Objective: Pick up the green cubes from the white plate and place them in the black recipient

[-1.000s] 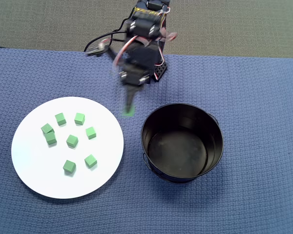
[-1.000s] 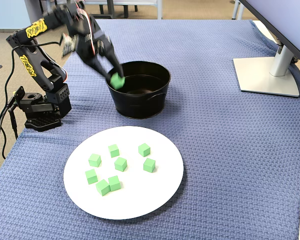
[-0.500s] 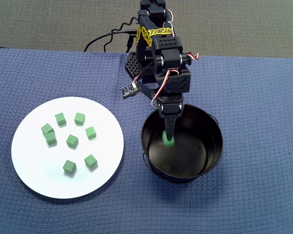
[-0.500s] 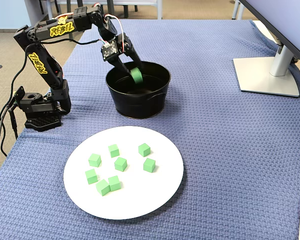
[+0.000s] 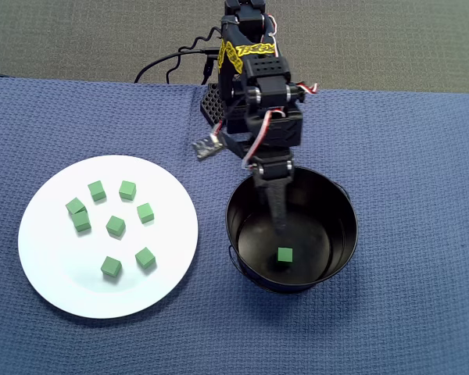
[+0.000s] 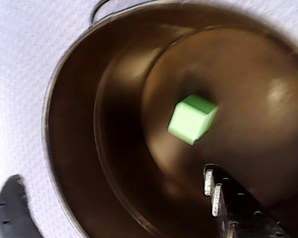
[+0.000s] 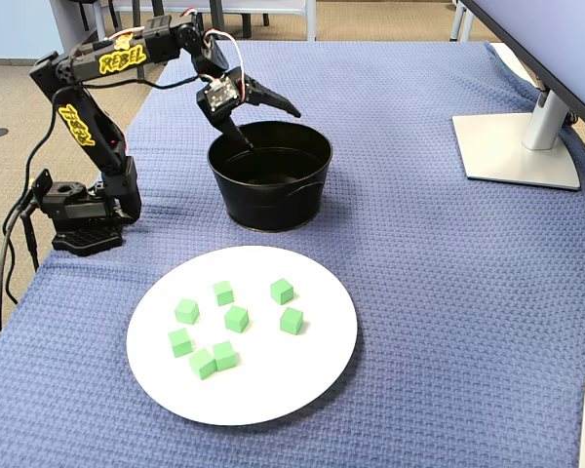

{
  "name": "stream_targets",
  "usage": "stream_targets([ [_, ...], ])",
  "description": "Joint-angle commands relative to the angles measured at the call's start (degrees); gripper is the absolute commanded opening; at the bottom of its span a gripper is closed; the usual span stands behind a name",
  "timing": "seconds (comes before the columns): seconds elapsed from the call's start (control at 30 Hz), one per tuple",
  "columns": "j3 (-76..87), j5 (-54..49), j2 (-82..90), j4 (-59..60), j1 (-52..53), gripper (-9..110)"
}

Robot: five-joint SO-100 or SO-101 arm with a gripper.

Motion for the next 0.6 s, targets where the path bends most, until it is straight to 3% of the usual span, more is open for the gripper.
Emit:
stream_targets([
  [0.0,-7.2,-3.5,0.3,2.5,7.6,43],
  [0.37,-8.9,-15.3,-9.4,-1.9,34.0,42],
  [0.57,-9.8,-25.7,-15.6,-0.1,41.2,42],
])
